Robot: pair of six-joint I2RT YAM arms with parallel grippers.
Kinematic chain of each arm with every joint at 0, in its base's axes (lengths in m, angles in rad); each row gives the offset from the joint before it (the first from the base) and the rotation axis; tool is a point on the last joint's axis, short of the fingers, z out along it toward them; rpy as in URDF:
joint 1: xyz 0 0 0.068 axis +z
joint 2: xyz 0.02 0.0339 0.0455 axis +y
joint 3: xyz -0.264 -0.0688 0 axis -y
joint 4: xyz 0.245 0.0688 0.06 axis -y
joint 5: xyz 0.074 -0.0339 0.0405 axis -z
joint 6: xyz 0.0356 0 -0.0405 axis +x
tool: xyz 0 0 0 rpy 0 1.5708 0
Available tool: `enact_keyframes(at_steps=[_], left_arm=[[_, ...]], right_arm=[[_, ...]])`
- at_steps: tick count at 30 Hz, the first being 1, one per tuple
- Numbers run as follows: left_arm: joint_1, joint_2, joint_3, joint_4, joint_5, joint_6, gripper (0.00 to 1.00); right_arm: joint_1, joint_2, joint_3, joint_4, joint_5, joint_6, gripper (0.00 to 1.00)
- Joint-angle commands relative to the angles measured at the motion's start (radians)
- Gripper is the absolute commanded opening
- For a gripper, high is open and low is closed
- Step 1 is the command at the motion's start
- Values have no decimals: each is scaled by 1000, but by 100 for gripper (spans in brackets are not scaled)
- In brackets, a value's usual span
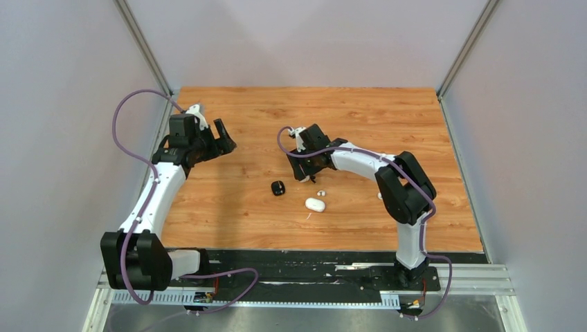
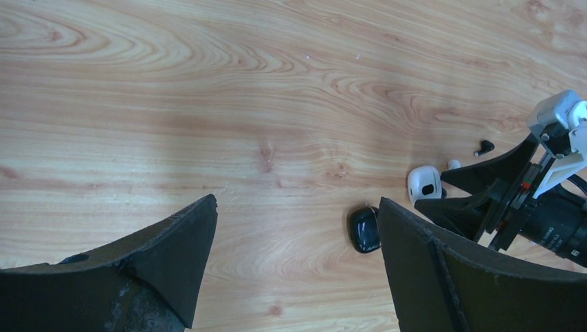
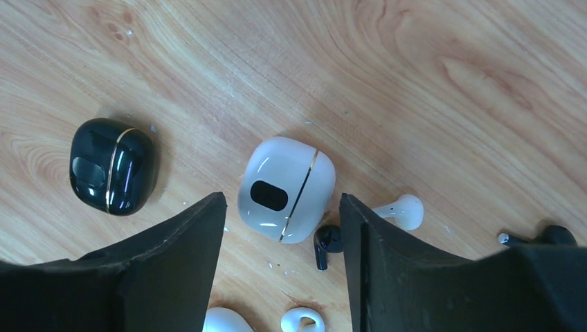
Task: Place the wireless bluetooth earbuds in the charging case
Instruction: Pick up the charging case at the center of the board.
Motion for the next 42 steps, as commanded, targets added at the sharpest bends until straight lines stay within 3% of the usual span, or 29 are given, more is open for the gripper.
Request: enact_keyframes(at_steps=[1,14,19,22,24,25,26,31,37,42], left_arm=[[8,8,1,6,-5,-37,92],[8,-9,-21,18,13,-64,91],[8,-21,-33,20,15,-66,91],[8,-20,-37,32,24,-66,91],[8,-6,-38,46,50,-64,91],[8,1,-37,56,65,-61,91],[8,20,-35,79,114,-53,91],[-6,130,-19,280,405,-29,89],[-70,181,-29,591,734,3,88],[-166,174,-37,693,757,70,83]], right_arm=[[14,-2,-16,9,23,0,58],[37,12,-34,50,94,-16,57],[37,27,-35,50,110,-29,50],[37,22,-48,50,104,-47,40],[37,7,-60,50,81,-84,19],[37,-5,-66,54,66,-129,4],[36,-21,-73,61,61,-168,0],[10,-129,-75,84,59,-440,0],[-4,-431,-298,403,-113,-780,0],[21,-544,-377,547,-123,-879,0]])
